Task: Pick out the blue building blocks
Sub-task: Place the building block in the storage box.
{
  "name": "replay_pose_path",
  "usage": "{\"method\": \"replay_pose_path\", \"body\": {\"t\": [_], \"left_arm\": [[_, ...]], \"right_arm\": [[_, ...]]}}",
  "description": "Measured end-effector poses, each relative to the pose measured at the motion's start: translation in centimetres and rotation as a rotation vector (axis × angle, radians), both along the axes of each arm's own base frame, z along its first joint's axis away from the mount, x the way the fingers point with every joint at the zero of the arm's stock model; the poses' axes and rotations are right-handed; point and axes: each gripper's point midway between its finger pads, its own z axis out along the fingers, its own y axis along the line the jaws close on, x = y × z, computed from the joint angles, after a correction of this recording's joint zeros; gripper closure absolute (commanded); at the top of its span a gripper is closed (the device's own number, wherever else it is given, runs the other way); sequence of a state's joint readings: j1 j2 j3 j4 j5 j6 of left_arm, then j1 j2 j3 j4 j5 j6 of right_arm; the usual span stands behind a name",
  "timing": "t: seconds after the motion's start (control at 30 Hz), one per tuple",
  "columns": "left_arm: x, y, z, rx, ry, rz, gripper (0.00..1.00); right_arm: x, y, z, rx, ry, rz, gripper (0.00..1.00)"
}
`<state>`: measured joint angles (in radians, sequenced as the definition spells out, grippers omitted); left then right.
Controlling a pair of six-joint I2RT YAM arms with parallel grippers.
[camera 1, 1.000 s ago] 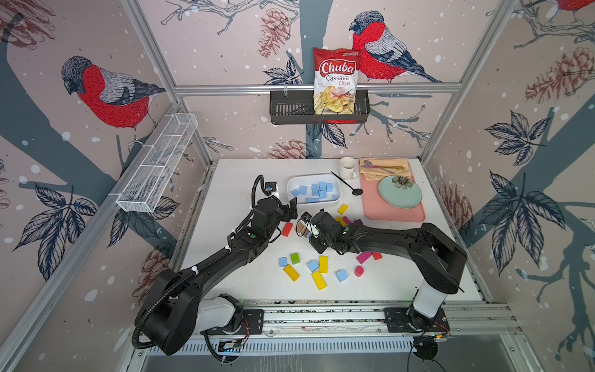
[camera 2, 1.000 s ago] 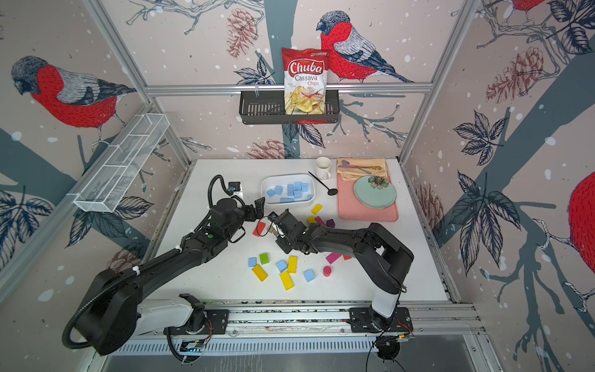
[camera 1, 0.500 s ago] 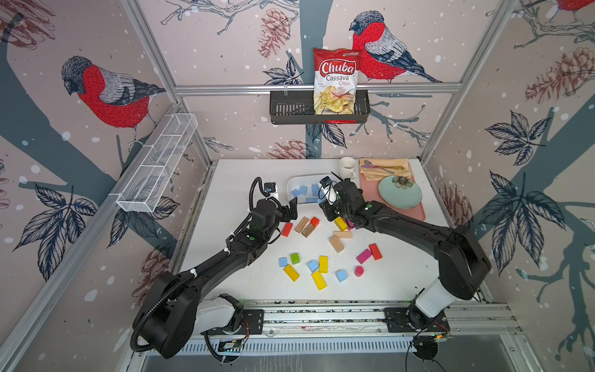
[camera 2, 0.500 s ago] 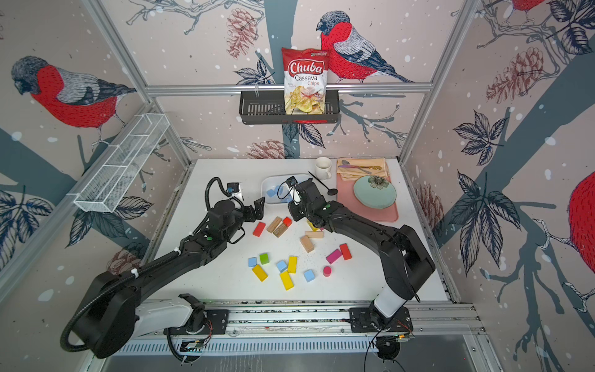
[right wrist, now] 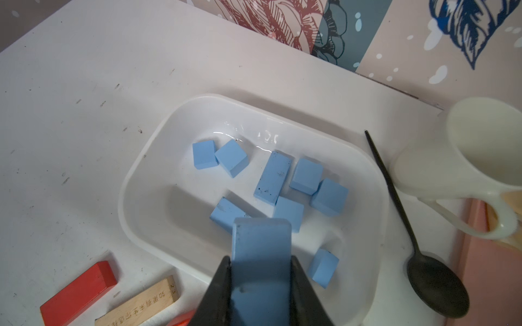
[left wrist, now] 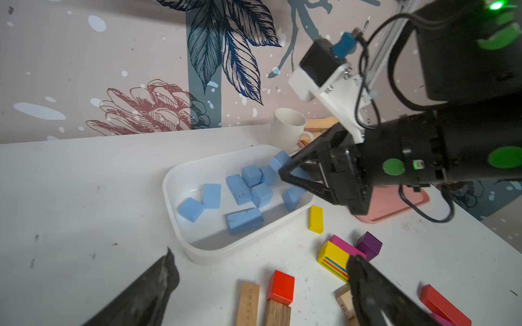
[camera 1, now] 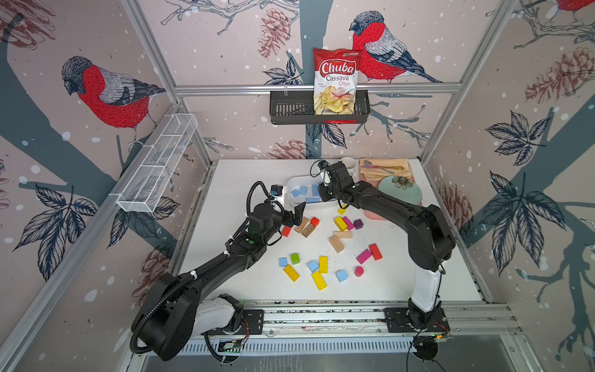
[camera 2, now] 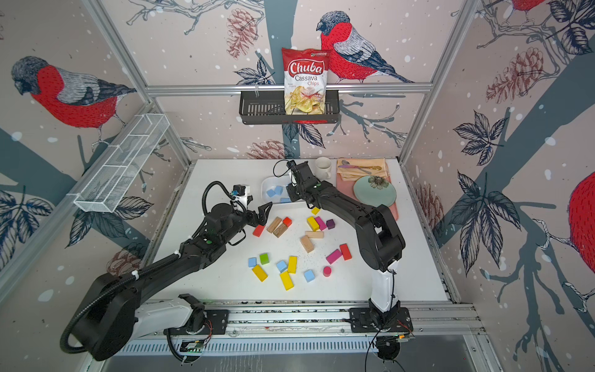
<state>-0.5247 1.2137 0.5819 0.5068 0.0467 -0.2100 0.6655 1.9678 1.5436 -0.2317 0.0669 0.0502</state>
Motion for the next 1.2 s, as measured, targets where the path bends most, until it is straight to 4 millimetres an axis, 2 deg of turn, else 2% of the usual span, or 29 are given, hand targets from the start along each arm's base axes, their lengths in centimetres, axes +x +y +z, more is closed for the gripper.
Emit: {"method": "replay_pose_path", "body": {"t": [0.37, 0.6, 1.0, 1.1, 1.2], "left_arm": [[-0.4, -0.8, -0.2, -0.004, 0.008, -0.052, 0.03], [-0.3, -1.0, -0.4, -0.002, 0.014, -0.058, 0.03], [0.0, -1.6, -0.4, -0.004, 0.025, -0.079, 0.03], [0.1, -1.6, -0.4, -0.006, 0.027, -0.079, 0.03], [0.1, -1.7, -0.4, -0.006, 0.028, -0.081, 0.03]], "right_arm": [[2.0, 1.1, -4.3, 0.014, 0.108, -0.055, 0.90], [2.3, 1.2, -6.9, 0.005, 0.171, -0.072, 0.86], [2.6, 1.7, -7.6, 0.026, 0.203, -0.078, 0.55], [2.7, 1.6, -7.5, 0.029, 0.205, -0.078, 0.50], [2.7, 1.6, -7.5, 0.032, 0.208, -0.078, 0.49]]}}
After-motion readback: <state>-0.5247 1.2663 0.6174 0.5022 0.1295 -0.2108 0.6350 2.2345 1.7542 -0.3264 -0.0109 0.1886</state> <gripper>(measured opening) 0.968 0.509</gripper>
